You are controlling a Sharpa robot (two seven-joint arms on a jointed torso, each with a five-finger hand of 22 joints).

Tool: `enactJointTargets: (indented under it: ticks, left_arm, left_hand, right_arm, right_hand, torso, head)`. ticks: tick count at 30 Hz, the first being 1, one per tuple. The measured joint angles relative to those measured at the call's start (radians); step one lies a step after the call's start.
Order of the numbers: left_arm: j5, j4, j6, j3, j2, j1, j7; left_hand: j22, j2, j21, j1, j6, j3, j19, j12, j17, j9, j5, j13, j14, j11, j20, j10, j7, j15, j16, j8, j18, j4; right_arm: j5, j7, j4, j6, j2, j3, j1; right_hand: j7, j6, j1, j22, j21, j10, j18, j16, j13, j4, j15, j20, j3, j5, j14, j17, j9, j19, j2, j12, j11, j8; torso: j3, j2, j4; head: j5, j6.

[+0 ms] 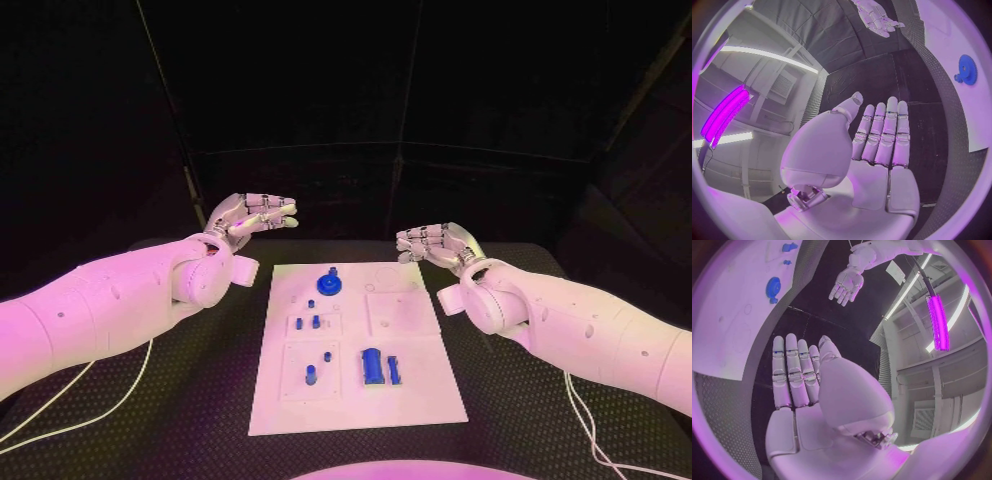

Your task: Assemble the parts on the task board

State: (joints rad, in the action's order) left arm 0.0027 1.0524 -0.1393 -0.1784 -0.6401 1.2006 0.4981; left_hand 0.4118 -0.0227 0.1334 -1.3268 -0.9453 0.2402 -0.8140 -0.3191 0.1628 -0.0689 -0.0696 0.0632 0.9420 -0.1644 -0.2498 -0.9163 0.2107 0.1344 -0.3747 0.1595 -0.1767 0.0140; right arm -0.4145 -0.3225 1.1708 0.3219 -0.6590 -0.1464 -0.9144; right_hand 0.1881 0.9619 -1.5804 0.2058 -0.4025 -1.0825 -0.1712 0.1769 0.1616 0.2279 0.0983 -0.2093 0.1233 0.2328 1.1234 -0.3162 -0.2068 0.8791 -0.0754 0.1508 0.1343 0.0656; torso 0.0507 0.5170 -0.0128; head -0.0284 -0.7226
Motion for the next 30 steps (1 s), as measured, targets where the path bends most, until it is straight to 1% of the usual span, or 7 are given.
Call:
enactJointTargets:
  ticks: [7, 10, 13, 17, 19, 24, 30]
  left_arm:
    - [0.024, -0.005, -0.018, 0.000, -0.002, 0.000, 0.021]
    - [0.023, -0.002, -0.019, 0.000, -0.003, -0.003, 0.019]
    - [0.023, 0.018, -0.027, 0.009, -0.010, -0.010, 0.017]
    - [0.022, 0.062, -0.049, 0.026, -0.022, -0.023, 0.016]
    - [0.022, 0.116, -0.085, 0.045, -0.036, -0.039, 0.015]
    - [0.020, 0.227, -0.173, 0.084, -0.065, -0.071, 0.015]
    - [0.017, 0.392, -0.344, 0.139, -0.108, -0.118, 0.014]
  left_hand:
    - [-0.005, 0.006, 0.000, 0.011, 0.013, -0.004, 0.011, 0.005, -0.002, 0.003, 0.004, -0.002, -0.006, -0.002, 0.003, 0.010, -0.002, 0.001, 0.004, -0.001, 0.000, -0.003]
    - [-0.048, 0.015, -0.017, 0.151, 0.112, -0.031, 0.097, 0.039, -0.019, 0.026, 0.028, -0.024, -0.105, 0.015, 0.028, 0.106, -0.022, -0.014, 0.045, -0.020, 0.003, -0.006]
    - [-0.089, 0.018, -0.030, 0.285, 0.207, -0.055, 0.178, 0.071, -0.036, 0.042, 0.044, -0.039, -0.200, 0.032, 0.053, 0.198, -0.043, -0.028, 0.083, -0.036, 0.023, -0.010]
    - [-0.135, 0.020, -0.053, 0.432, 0.311, -0.081, 0.268, 0.106, -0.054, 0.054, 0.054, -0.050, -0.305, 0.051, 0.081, 0.299, -0.067, -0.052, 0.124, -0.054, 0.038, -0.011]
    - [-0.164, 0.021, -0.079, 0.526, 0.378, -0.098, 0.326, 0.128, -0.065, 0.060, 0.058, -0.055, -0.372, 0.063, 0.099, 0.364, -0.082, -0.080, 0.151, -0.066, 0.053, -0.012]
    - [-0.204, 0.022, -0.108, 0.656, 0.470, -0.121, 0.404, 0.159, -0.107, 0.064, 0.062, -0.059, -0.464, 0.099, 0.123, 0.454, -0.103, -0.107, 0.187, -0.108, 0.068, -0.014]
    - [-0.250, 0.023, -0.119, 0.806, 0.574, -0.146, 0.496, 0.195, -0.142, 0.066, 0.062, -0.060, -0.571, 0.141, 0.152, 0.557, -0.151, -0.124, 0.229, -0.140, 0.085, -0.013]
  right_arm:
    - [0.040, -0.028, -0.004, -0.016, -0.001, 0.000, 0.000]
    - [0.040, -0.027, -0.002, -0.015, -0.003, 0.003, 0.000]
    - [0.045, -0.027, 0.017, -0.007, -0.011, 0.013, -0.005]
    - [0.062, -0.031, 0.064, 0.015, -0.024, 0.030, -0.023]
    - [0.089, -0.041, 0.116, 0.048, -0.039, 0.050, -0.041]
    - [0.161, -0.066, 0.228, 0.137, -0.073, 0.093, -0.078]
    - [0.278, -0.117, 0.349, 0.279, -0.107, 0.133, -0.118]
  right_hand:
    - [-0.002, -0.009, 0.006, -0.002, 0.004, 0.009, 0.000, -0.001, -0.002, -0.002, -0.003, 0.002, -0.002, -0.004, -0.011, 0.003, 0.002, -0.009, 0.004, 0.000, 0.000, -0.003]
    - [-0.021, -0.111, 0.172, -0.024, 0.047, 0.124, 0.001, -0.021, -0.020, -0.022, -0.035, 0.024, -0.021, -0.030, -0.130, 0.037, 0.024, -0.103, 0.030, -0.018, -0.015, -0.026]
    - [-0.040, -0.208, 0.333, -0.044, 0.087, 0.234, 0.024, -0.039, -0.036, -0.047, -0.059, 0.046, -0.038, -0.053, -0.243, 0.069, 0.045, -0.192, 0.048, -0.033, -0.029, -0.041]
    - [-0.060, -0.312, 0.505, -0.067, 0.131, 0.350, 0.040, -0.058, -0.053, -0.073, -0.077, 0.068, -0.073, -0.078, -0.364, 0.103, 0.067, -0.287, 0.060, -0.050, -0.051, -0.051]
    - [-0.072, -0.373, 0.606, -0.080, 0.156, 0.419, 0.040, -0.069, -0.063, -0.089, -0.084, 0.081, -0.089, -0.093, -0.436, 0.123, 0.080, -0.343, 0.065, -0.067, -0.076, -0.052]
    - [-0.093, -0.473, 0.771, -0.101, 0.199, 0.532, 0.055, -0.097, -0.109, -0.110, -0.092, 0.104, -0.110, -0.117, -0.553, 0.156, 0.102, -0.433, 0.070, -0.110, -0.107, -0.058]
    - [-0.148, -0.578, 0.944, -0.148, 0.242, 0.650, 0.077, -0.146, -0.142, -0.137, -0.095, 0.150, -0.119, -0.150, -0.675, 0.190, 0.149, -0.526, 0.074, -0.132, -0.124, -0.058]
  torso:
    - [0.0000, -0.004, -0.0019]
    - [-0.0002, -0.004, -0.0019]
    - [-0.0025, -0.003, -0.0019]
    - [-0.0111, 0.002, 0.0009]
    - [-0.0179, 0.007, 0.0031]
    - [-0.0342, 0.017, 0.0080]
    - [-0.0462, 0.024, 0.0114]
  head:
    - [0.002, 0.004]
    - [0.002, 0.005]
    - [0.004, 0.014]
    - [0.010, 0.042]
    - [0.014, 0.061]
    - [0.023, 0.101]
    - [0.028, 0.121]
